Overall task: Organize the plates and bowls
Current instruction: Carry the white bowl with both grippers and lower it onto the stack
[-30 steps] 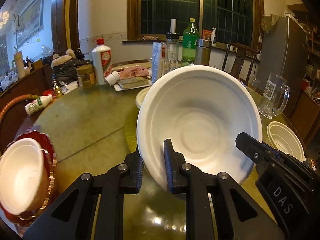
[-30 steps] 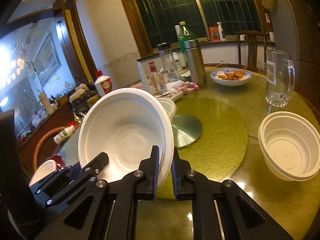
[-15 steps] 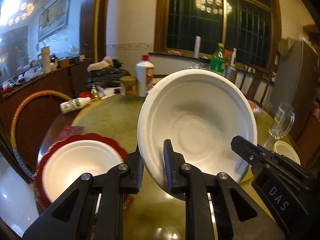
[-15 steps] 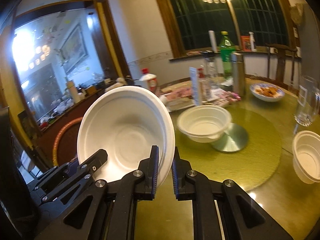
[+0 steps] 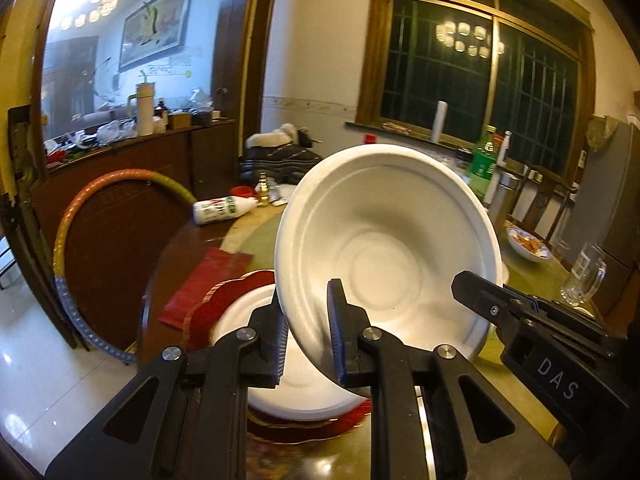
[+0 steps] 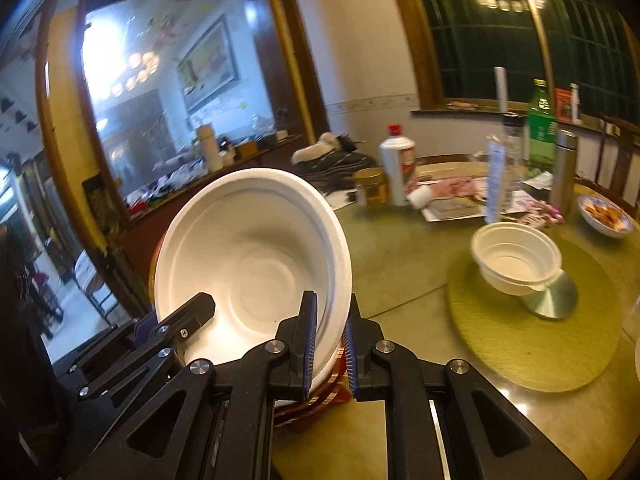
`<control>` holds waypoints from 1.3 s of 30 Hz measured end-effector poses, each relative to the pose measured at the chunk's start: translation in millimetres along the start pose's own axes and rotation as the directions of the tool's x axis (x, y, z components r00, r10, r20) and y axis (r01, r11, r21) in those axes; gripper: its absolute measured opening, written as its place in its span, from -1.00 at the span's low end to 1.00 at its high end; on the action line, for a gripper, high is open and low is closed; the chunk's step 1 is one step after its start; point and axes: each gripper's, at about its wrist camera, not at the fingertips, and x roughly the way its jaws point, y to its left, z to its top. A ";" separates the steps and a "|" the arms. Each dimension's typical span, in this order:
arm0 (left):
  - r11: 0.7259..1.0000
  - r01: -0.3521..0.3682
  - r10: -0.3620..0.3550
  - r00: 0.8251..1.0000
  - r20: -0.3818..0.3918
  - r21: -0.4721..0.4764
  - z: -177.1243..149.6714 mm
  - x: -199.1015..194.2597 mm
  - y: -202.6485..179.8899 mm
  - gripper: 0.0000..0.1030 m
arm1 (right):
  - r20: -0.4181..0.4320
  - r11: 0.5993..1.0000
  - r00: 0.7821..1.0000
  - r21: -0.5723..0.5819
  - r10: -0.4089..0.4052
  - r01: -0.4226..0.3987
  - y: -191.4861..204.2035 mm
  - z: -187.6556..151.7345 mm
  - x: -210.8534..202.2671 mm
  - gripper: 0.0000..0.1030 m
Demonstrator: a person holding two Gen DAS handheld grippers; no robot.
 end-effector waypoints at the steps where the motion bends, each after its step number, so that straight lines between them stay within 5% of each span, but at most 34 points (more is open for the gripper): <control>1: 1.000 -0.006 0.006 1.000 -0.009 -0.002 -0.4 2.0 4.9 -0.69 | -0.013 1.000 1.000 -0.010 0.008 -0.009 6.6 0.0 5.0 -0.76; 16: 1.000 -0.021 0.019 0.985 -0.169 -0.015 -20.9 35.5 36.0 -0.69 | -0.207 0.997 0.975 0.032 0.079 -0.074 14.9 -24.0 62.6 -0.75; 31: 0.999 -0.045 0.043 0.970 -0.240 -0.003 -23.6 54.3 41.2 -0.69 | -0.281 0.995 0.956 0.077 0.077 -0.058 2.2 -28.2 88.8 -0.74; 36: 0.997 -0.062 0.050 0.968 -0.246 -0.041 -22.6 57.0 48.1 -0.69 | -0.279 0.998 0.959 0.055 0.044 -0.030 4.3 -27.2 92.7 -0.58; 39: 0.995 -0.071 0.052 0.972 -0.229 -0.076 -20.0 53.7 54.2 -0.52 | -0.260 0.999 0.965 0.039 0.028 -0.018 5.8 -26.3 91.2 -0.12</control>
